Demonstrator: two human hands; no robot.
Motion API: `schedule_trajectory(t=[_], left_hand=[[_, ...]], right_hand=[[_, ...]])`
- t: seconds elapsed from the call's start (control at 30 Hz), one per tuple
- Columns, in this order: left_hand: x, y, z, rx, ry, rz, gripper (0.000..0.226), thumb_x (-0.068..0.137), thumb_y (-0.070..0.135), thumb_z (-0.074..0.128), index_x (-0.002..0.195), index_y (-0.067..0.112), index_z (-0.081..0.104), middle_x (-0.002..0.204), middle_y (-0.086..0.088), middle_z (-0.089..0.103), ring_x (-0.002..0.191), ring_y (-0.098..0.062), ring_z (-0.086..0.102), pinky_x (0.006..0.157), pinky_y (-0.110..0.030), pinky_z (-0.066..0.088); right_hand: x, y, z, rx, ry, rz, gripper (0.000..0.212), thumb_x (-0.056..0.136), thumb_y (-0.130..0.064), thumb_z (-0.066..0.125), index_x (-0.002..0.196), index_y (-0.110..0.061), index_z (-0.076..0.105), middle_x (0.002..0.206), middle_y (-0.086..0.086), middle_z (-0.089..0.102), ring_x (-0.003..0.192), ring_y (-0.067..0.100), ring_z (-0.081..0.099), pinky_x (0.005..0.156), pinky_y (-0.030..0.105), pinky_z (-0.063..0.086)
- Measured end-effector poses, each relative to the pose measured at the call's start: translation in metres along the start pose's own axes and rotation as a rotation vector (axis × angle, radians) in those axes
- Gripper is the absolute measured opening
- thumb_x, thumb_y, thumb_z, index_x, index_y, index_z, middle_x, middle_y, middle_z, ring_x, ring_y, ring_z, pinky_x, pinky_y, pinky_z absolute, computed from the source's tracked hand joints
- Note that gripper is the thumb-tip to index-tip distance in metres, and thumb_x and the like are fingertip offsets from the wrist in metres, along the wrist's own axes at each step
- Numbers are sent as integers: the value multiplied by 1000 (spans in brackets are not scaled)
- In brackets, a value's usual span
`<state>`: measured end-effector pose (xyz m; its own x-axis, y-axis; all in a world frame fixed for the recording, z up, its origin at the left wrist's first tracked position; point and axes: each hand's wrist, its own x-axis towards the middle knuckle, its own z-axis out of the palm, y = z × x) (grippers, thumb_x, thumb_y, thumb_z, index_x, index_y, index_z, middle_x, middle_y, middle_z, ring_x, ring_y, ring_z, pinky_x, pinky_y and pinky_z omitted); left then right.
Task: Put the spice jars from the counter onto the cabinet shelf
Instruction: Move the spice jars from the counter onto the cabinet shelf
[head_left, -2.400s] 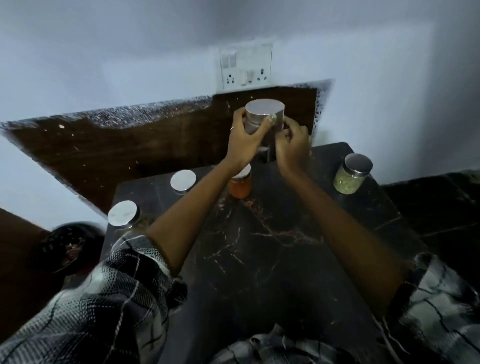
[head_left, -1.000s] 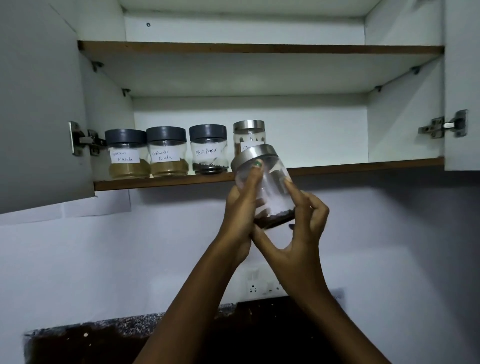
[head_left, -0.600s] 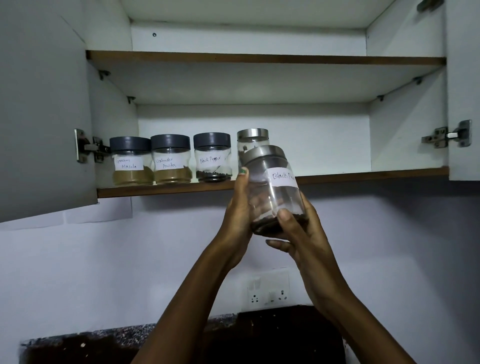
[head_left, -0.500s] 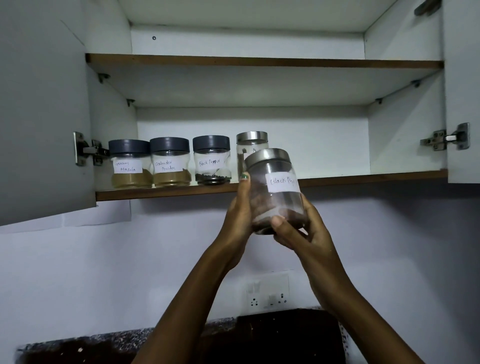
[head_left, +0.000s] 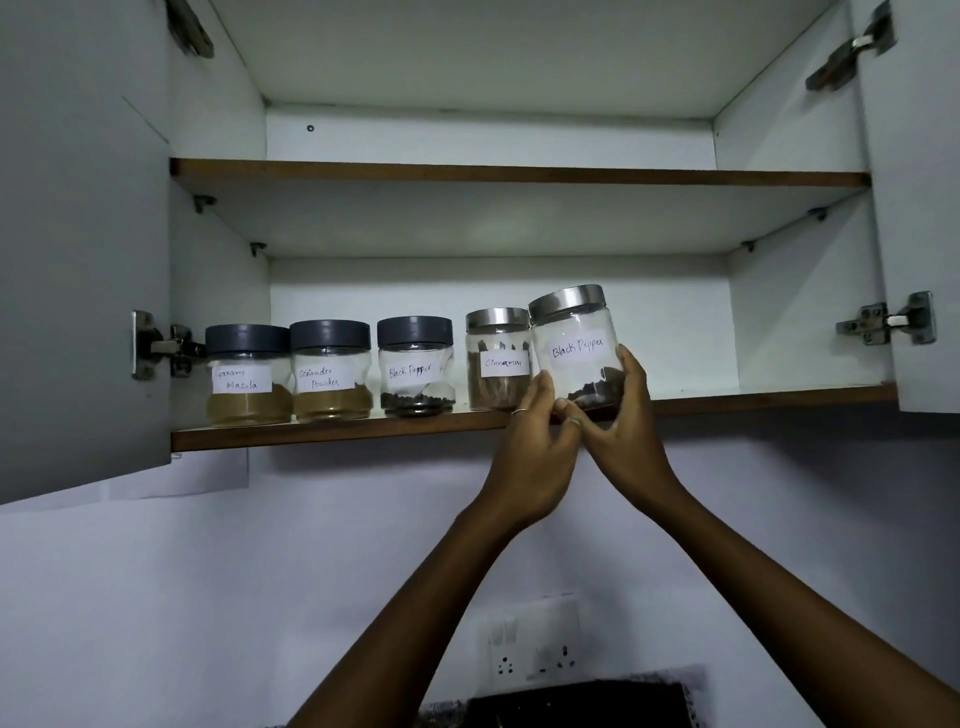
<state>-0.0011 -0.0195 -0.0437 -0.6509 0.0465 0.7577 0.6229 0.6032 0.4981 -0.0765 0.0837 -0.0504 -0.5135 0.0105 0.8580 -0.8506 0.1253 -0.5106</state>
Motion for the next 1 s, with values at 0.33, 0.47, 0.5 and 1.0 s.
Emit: schedule_trajectory(t=[0.33, 0.47, 0.5, 1.0], left_hand=[[22, -15, 27, 261, -93, -86, 66, 98, 32, 41, 151, 12, 8, 161, -6, 2, 148, -20, -1, 118, -35, 1], [29, -23, 30, 325, -98, -82, 67, 98, 32, 40, 151, 11, 6, 160, -8, -2, 148, -17, -3, 116, -31, -9], [31, -25, 30, 344, -96, -81, 67, 98, 33, 39, 151, 10, 6, 160, -8, -2, 148, -17, -3, 116, -32, -10], [-7, -40, 37, 347, -94, 79, 67, 99, 39, 38, 152, 20, 1, 161, 2, -2, 148, -11, -3, 115, -30, -11]], right_hand=[[24, 41, 16, -339, 72, 6, 83, 87, -31, 62, 148, -10, 9, 151, 11, 30, 144, 24, 19, 118, 44, -4], [34, 53, 22, -604, 70, 51, 83, 87, -44, 55, 147, -8, 12, 150, 12, 34, 147, 26, -4, 114, 48, -9], [35, 54, 23, -628, 65, 60, 82, 86, -45, 54, 147, -8, 12, 148, 12, 37, 147, 27, -5, 114, 49, -9], [-11, 49, 6, -736, 138, -29, 70, 86, -40, 57, 144, -13, 28, 148, 11, 30, 140, 30, 19, 110, 46, 15]])
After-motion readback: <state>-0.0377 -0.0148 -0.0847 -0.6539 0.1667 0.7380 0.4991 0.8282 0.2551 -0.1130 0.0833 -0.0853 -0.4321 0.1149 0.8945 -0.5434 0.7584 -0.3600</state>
